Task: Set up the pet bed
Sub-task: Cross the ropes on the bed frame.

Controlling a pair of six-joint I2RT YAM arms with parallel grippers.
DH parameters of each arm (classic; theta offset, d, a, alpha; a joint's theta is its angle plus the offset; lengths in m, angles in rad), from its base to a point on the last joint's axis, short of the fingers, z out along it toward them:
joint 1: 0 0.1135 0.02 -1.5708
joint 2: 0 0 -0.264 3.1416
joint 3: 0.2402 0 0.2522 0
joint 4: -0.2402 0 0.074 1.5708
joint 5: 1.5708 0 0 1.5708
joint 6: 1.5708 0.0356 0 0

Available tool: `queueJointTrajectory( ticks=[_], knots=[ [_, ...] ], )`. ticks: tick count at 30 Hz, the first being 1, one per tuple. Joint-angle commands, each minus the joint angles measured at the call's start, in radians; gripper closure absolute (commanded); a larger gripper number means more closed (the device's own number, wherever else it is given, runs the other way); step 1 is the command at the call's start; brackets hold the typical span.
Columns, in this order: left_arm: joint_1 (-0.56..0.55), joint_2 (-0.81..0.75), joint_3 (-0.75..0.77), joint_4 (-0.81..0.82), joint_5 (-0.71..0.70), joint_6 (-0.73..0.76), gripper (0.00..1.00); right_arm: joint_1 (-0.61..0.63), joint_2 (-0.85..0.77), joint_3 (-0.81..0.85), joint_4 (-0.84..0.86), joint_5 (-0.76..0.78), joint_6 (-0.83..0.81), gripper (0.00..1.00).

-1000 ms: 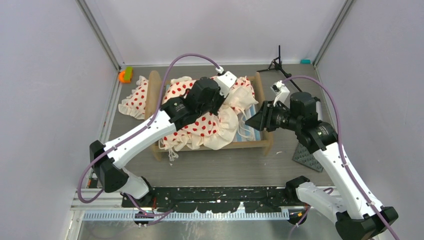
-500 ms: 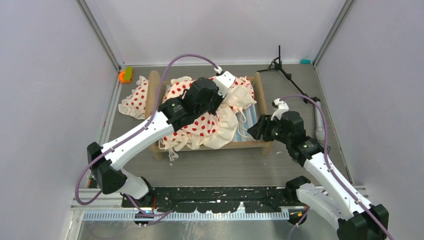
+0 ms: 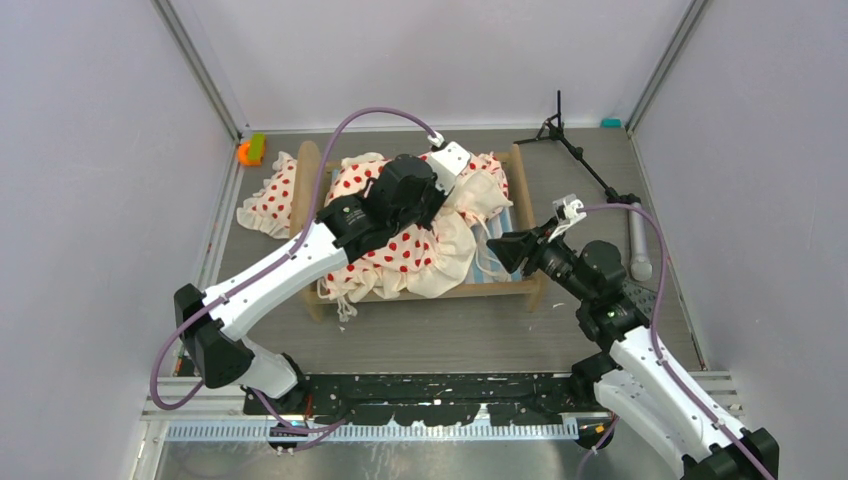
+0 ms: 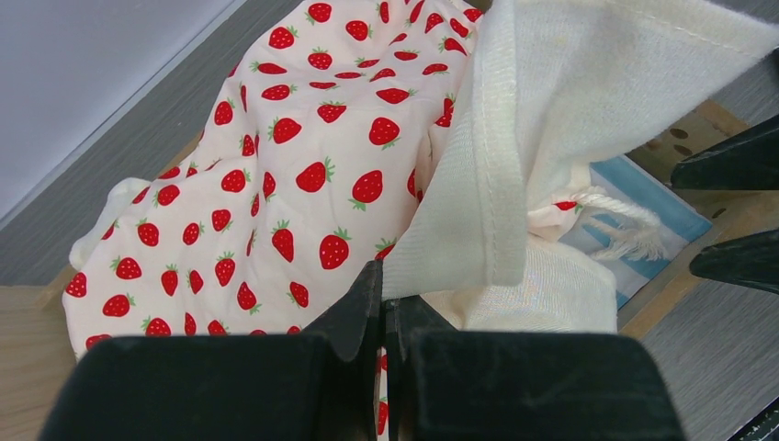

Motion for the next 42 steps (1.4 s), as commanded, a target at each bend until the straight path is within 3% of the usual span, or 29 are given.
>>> queueJointTrajectory(
  ticks=[1, 4, 9, 22, 42],
  knots=[
    [0.010, -0.028, 0.025, 0.042, -0.013, 0.014, 1.00, 0.007, -0.003, 0.038, 0.137, -0.104, -0.049, 0.50],
    [0.012, -0.032, 0.025, 0.041, -0.014, 0.016, 1.00, 0.007, 0.049, 0.108, 0.066, -0.137, -0.055, 0.51],
    [0.016, -0.040, 0.022, 0.035, -0.014, 0.018, 1.00, 0.004, 0.160, 0.199, 0.015, -0.178, -0.055, 0.43],
    [0.023, -0.037, 0.033, 0.037, -0.005, 0.018, 1.00, 0.005, 0.194, 0.203, -0.025, -0.164, -0.082, 0.43],
    [0.027, -0.023, 0.043, 0.038, 0.003, 0.013, 1.00, 0.005, 0.332, 0.171, 0.234, -0.447, 0.088, 0.52]
  ],
)
